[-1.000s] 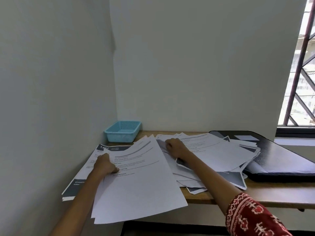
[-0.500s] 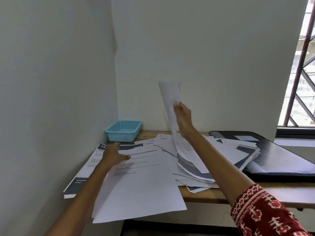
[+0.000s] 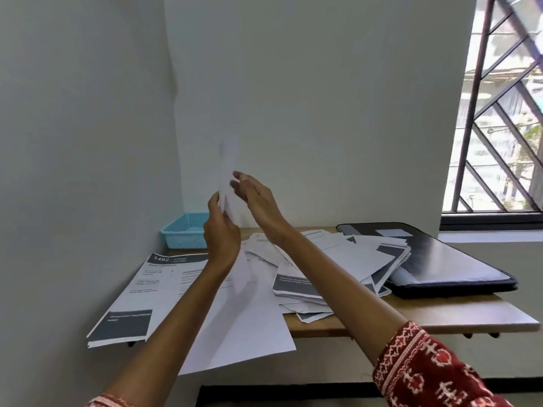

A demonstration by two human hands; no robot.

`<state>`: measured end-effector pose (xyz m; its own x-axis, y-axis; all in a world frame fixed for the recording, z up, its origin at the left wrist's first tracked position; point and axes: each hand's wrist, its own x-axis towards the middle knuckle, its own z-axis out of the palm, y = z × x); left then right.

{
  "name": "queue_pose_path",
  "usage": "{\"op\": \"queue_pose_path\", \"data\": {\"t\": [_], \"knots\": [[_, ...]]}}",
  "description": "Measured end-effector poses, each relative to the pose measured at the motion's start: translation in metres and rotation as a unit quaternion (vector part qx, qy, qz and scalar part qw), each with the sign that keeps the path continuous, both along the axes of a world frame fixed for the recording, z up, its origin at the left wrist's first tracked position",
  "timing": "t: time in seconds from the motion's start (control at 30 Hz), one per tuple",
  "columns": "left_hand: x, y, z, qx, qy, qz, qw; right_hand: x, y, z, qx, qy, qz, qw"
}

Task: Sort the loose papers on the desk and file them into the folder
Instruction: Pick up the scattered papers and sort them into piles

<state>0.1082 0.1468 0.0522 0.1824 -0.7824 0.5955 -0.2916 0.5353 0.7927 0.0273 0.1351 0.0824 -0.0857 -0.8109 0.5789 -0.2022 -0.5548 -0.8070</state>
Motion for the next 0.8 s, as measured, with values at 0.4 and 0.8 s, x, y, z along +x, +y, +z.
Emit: {"op": "queue_pose_path", "data": {"t": [0.4, 0.8], "knots": [[-0.055, -0.003, 0.014, 0.133, 0.157, -0.23, 0.951, -0.162, 0.029, -0.043, 0.159, -0.086, -0.206, 0.962], [-0.189, 0.027, -0.053, 0.204, -0.184, -0.408, 0.871, -0.323, 0.102, -0.076, 0.209, 0.009, -0.454, 0.866]]}}
